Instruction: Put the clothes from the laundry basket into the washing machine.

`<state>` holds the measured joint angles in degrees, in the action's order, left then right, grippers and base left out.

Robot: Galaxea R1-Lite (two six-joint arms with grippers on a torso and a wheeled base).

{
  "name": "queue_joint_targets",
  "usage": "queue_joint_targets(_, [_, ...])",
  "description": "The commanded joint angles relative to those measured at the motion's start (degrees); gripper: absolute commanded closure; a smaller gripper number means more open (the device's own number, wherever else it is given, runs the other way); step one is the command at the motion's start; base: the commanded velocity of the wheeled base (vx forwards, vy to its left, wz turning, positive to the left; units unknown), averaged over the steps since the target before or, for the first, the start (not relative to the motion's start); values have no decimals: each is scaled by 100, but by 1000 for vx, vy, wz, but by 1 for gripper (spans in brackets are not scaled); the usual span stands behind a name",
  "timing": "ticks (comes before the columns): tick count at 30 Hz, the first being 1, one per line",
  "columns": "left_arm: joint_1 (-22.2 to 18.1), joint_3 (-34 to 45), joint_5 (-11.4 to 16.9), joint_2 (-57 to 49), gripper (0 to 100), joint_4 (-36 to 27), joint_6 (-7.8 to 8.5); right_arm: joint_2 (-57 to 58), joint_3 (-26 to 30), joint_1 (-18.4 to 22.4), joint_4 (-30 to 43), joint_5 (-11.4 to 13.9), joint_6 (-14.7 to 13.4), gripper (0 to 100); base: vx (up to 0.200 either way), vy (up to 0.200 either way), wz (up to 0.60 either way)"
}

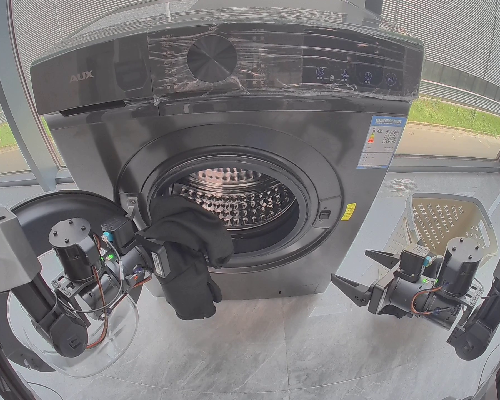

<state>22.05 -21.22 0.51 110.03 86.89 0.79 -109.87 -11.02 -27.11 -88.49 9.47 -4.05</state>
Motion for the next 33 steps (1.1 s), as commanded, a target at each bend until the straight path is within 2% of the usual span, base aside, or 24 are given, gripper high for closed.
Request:
queue_joint_targets(1, [1, 4, 2, 27, 100, 3, 0, -17, 12, -5, -1, 2, 0, 0, 0, 0, 0])
queue_joint_targets(17, [18, 48, -7, 115, 100, 3, 9, -17, 12, 13, -1, 2, -8, 0, 0, 0, 0])
queue_joint_targets(23, [18, 57, -7, 124, 100, 3, 9, -17, 12, 4, -1, 2, -8, 0, 200, 0, 0])
queue_joint_targets(33, [27, 57, -7, 229, 100, 3, 9, -43, 21, -5, -1, 2, -8, 0, 0, 0, 0])
